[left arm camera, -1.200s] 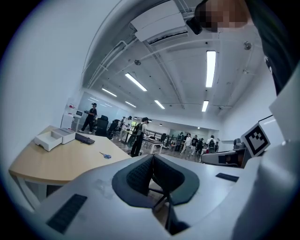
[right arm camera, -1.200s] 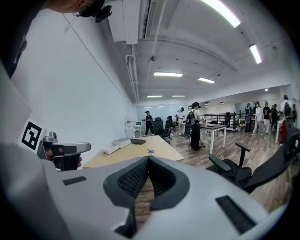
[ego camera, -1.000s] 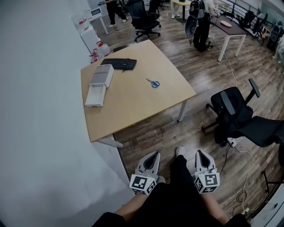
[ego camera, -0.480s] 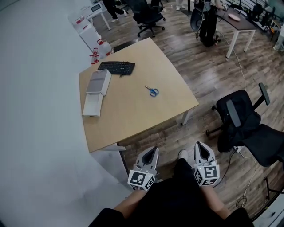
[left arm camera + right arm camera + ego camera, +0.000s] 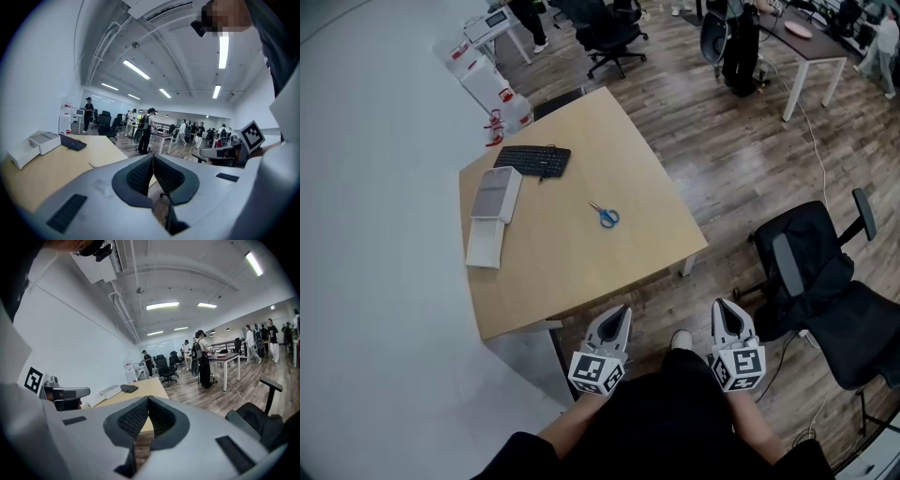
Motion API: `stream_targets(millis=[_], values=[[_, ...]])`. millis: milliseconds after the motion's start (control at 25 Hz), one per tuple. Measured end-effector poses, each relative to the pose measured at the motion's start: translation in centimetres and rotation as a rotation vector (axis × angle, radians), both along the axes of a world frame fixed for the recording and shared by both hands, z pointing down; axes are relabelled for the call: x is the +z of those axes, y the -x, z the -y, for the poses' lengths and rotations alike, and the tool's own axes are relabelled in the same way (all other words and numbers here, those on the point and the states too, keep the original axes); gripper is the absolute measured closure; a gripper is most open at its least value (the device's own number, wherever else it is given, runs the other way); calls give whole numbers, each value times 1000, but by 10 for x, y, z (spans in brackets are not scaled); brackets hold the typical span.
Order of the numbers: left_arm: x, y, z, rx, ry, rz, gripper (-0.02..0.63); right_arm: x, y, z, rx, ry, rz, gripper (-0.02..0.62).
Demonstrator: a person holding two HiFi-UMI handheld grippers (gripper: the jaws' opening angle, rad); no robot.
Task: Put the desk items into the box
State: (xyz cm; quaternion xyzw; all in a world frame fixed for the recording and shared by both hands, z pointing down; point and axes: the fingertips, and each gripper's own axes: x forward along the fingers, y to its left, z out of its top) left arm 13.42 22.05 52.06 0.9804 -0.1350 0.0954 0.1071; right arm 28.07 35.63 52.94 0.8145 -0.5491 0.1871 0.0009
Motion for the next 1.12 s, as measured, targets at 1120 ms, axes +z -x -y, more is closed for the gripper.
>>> stream_targets(millis=[1120], values=[[25, -54, 120, -202, 46, 2, 591, 29, -40, 142, -270, 106, 20, 535]])
